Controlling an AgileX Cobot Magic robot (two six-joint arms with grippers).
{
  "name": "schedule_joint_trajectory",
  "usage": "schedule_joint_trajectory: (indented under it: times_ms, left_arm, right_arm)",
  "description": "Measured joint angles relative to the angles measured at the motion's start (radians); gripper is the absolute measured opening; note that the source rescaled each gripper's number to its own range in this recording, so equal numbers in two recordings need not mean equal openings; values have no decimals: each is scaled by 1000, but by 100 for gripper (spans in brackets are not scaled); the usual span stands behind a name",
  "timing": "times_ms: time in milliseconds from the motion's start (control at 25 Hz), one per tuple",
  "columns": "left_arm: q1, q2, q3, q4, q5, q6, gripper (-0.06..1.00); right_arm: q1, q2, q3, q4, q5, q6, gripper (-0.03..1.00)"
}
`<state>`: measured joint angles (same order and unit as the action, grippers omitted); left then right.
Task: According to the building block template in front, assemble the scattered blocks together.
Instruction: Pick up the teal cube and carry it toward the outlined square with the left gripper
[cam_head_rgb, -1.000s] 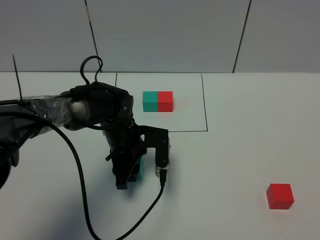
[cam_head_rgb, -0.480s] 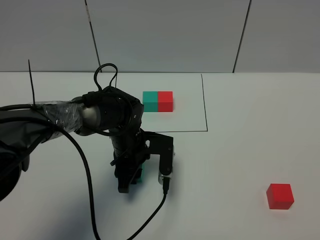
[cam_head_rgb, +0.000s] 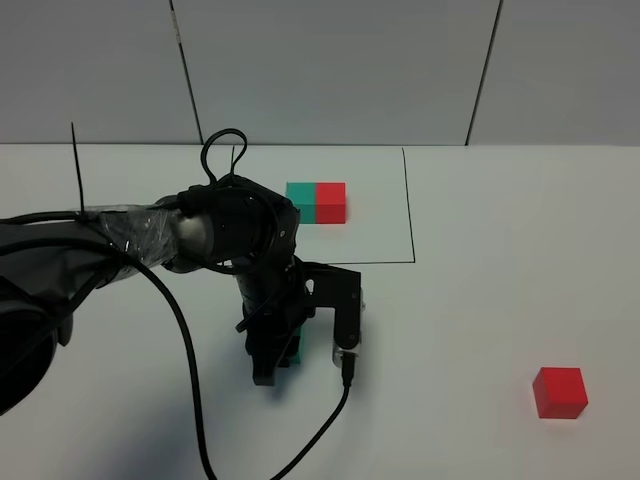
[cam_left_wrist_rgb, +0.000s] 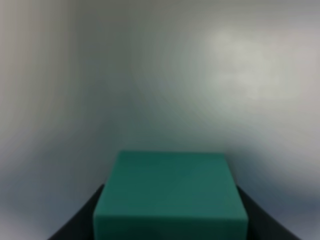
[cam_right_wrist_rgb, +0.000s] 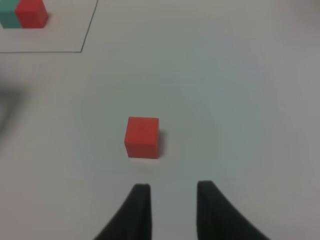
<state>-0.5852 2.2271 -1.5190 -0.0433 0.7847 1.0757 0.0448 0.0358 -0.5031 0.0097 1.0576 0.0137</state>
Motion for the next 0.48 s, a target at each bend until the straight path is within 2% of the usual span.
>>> schedule_joint_trajectory:
  times_ms: [480]
  left_arm:
    - [0,10,-15,2,13,-22,0]
  right_arm:
    - [0,0,0,0,0,1,0]
